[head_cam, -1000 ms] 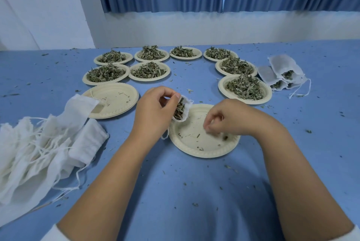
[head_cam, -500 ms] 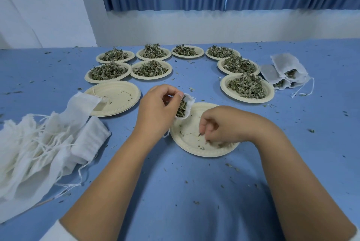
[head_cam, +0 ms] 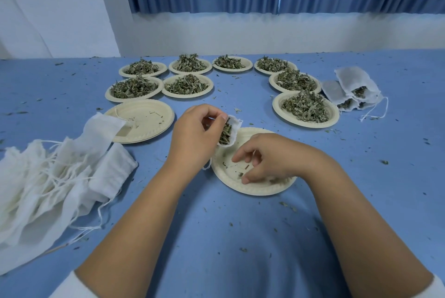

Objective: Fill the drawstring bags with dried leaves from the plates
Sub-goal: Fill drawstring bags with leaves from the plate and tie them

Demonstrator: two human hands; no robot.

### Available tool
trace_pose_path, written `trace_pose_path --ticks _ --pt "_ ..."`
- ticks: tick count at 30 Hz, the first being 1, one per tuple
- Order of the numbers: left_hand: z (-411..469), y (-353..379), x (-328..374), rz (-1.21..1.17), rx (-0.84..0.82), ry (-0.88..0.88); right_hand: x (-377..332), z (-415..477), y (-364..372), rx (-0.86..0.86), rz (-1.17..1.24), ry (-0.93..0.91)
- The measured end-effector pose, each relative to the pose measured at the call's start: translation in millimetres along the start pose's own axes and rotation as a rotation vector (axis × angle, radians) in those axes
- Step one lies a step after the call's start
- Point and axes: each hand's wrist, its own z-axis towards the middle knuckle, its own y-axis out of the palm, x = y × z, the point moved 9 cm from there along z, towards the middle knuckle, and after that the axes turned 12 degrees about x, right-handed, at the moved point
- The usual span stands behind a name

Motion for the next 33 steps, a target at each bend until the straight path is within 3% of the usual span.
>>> trace_pose_path --ticks 9,17,20,27,30,33 --pt "-0.1 0.6 -2.0 -0.029 0.001 -0.013 -10.7 5.3 0.3 0.086 -0.019 -0.06" --pt "0.8 -1.7 -1.7 -0.043 0.009 -0.021 -20.4 1.0 6.6 0.043 -0.171 -0.139" --pt "1.6 -3.2 -1.7 -0.055 0.02 -0.022 -23.7 -1.6 1.1 0.053 -0.111 -0.169" --pt "3.4 -2.5 -0.9 -0.034 0.019 -0.015 -32.2 0.7 -50.3 0.688 0.329 -0.231" --pt "3.6 -2.6 1.7 -0.026 0.016 0.006 -37.3 1.9 -47.3 0.783 0.343 -0.233" --pt "4.1 -5.0 2.0 -0.04 0.031 -0.001 -48.4 7.1 -41.7 0.774 0.208 -0.264"
